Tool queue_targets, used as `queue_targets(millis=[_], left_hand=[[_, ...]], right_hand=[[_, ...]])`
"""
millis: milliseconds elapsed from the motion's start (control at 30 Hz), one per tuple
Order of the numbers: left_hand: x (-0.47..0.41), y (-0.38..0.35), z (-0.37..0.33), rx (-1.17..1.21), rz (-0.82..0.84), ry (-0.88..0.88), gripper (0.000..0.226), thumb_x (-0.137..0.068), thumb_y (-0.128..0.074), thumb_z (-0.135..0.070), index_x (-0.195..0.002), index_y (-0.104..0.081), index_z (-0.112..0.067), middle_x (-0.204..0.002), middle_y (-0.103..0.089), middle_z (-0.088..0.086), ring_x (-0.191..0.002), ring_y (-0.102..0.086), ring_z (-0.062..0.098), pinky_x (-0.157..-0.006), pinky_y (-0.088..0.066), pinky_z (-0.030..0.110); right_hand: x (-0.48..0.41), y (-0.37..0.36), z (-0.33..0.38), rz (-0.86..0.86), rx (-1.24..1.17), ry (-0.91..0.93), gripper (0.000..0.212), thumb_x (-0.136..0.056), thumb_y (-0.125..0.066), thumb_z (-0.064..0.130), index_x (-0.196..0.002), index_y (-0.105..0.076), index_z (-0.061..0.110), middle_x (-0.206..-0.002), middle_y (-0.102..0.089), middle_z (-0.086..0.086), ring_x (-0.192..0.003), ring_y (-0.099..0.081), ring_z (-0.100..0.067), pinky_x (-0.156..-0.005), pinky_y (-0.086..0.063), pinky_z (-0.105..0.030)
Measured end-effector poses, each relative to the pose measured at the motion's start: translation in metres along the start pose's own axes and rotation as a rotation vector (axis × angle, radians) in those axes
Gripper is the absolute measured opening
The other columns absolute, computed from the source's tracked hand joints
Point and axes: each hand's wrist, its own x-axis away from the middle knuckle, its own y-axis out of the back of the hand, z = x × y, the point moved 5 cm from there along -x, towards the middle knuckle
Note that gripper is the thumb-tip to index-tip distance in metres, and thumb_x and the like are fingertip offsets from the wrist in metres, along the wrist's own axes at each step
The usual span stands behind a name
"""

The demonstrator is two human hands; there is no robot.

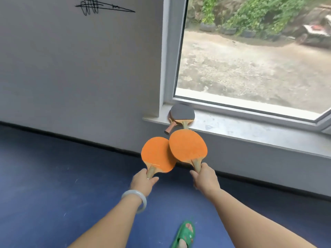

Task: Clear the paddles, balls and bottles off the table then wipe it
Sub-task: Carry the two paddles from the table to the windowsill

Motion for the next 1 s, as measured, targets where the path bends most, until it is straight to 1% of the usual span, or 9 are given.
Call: queue_targets(millis=[133,267,333,433,500,633,767,900,1000], left_hand=[[-0.038,-0.018,-0.044,-0.027,0.021,-0.022,0.031,-0.090,-0.064,-0.029,-0.078,-0.040,-0.014,-0.074,-0.044,0.001,-0.061,-0.040,0.019,-0.059,-0.040,0.034],[-0.075,-0.038,-0.088,-0.035,0.017,-0.012,0.027,-0.090,-0.064,-0.031,-0.088,-0.050,-0.008,-0.077,-0.050,0.003,-0.063,-0.046,0.020,-0.059,-0.044,0.034],[-0.094,-0.047,-0.111,-0.050,0.022,-0.010,0.026,-0.090,-0.064,-0.032,-0.088,-0.050,-0.010,-0.077,-0.051,0.004,-0.062,-0.047,0.021,-0.056,-0.045,0.033],[-0.119,-0.057,-0.141,-0.034,0.027,-0.012,0.025,-0.091,-0.063,-0.032,-0.086,-0.048,-0.013,-0.077,-0.051,0.004,-0.059,-0.047,0.021,-0.048,-0.043,0.029],[-0.136,-0.060,-0.157,-0.026,0.024,-0.003,0.024,-0.091,-0.063,-0.031,-0.085,-0.048,-0.013,-0.078,-0.052,0.004,-0.059,-0.047,0.021,-0.048,-0.042,0.028],[-0.173,-0.063,-0.183,-0.041,0.043,0.000,0.023,-0.091,-0.063,-0.033,-0.088,-0.050,-0.014,-0.081,-0.054,0.005,-0.060,-0.049,0.021,-0.049,-0.043,0.030],[-0.212,-0.063,-0.202,-0.035,0.081,-0.013,0.018,-0.093,-0.061,-0.032,-0.091,-0.053,-0.016,-0.080,-0.055,0.004,-0.060,-0.050,0.020,-0.047,-0.044,0.029],[-0.251,-0.062,-0.202,-0.055,0.137,0.006,0.021,-0.092,-0.063,-0.033,-0.088,-0.050,-0.017,-0.081,-0.053,0.004,-0.061,-0.049,0.019,-0.048,-0.043,0.029],[-0.279,-0.063,-0.198,-0.061,0.179,0.009,0.021,-0.091,-0.064,-0.034,-0.089,-0.050,-0.018,-0.081,-0.054,0.003,-0.063,-0.049,0.018,-0.051,-0.043,0.030]], right_hand=[[-0.048,0.027,-0.010,-0.038,-0.029,-0.038,0.023,-0.092,-0.061,0.033,-0.092,-0.046,0.015,-0.086,-0.065,-0.010,-0.073,-0.068,-0.031,-0.072,-0.058,-0.046],[-0.098,0.059,-0.007,-0.034,-0.040,-0.041,0.021,-0.096,-0.058,0.030,-0.095,-0.046,0.012,-0.087,-0.064,-0.009,-0.064,-0.068,-0.026,-0.070,-0.058,-0.044],[-0.125,0.073,-0.005,-0.024,-0.020,-0.025,0.021,-0.097,-0.057,0.030,-0.095,-0.046,0.012,-0.086,-0.063,-0.009,-0.064,-0.068,-0.026,-0.070,-0.057,-0.042],[-0.164,0.089,0.002,0.003,0.010,0.009,0.020,-0.097,-0.055,0.029,-0.095,-0.045,0.012,-0.084,-0.062,-0.007,-0.067,-0.067,-0.026,-0.064,-0.052,-0.036],[-0.186,0.095,0.006,0.016,0.030,0.017,0.019,-0.096,-0.057,0.030,-0.096,-0.047,0.013,-0.083,-0.062,-0.006,-0.071,-0.066,-0.026,-0.062,-0.050,-0.035],[-0.221,0.092,0.014,0.060,0.049,0.008,0.020,-0.096,-0.057,0.032,-0.093,-0.046,0.015,-0.084,-0.062,-0.005,-0.073,-0.065,-0.026,-0.060,-0.046,-0.034],[-0.255,0.083,0.024,0.078,0.062,0.008,0.022,-0.096,-0.057,0.033,-0.094,-0.046,0.014,-0.084,-0.063,-0.007,-0.073,-0.065,-0.027,-0.061,-0.048,-0.034],[-0.281,0.071,0.036,0.079,0.043,-0.017,0.022,-0.097,-0.056,0.032,-0.090,-0.045,0.014,-0.082,-0.063,-0.007,-0.072,-0.065,-0.028,-0.064,-0.051,-0.037],[-0.301,0.060,0.046,0.082,0.051,-0.030,0.023,-0.097,-0.056,0.034,-0.089,-0.046,0.014,-0.081,-0.062,-0.007,-0.070,-0.064,-0.027,-0.065,-0.052,-0.038]])
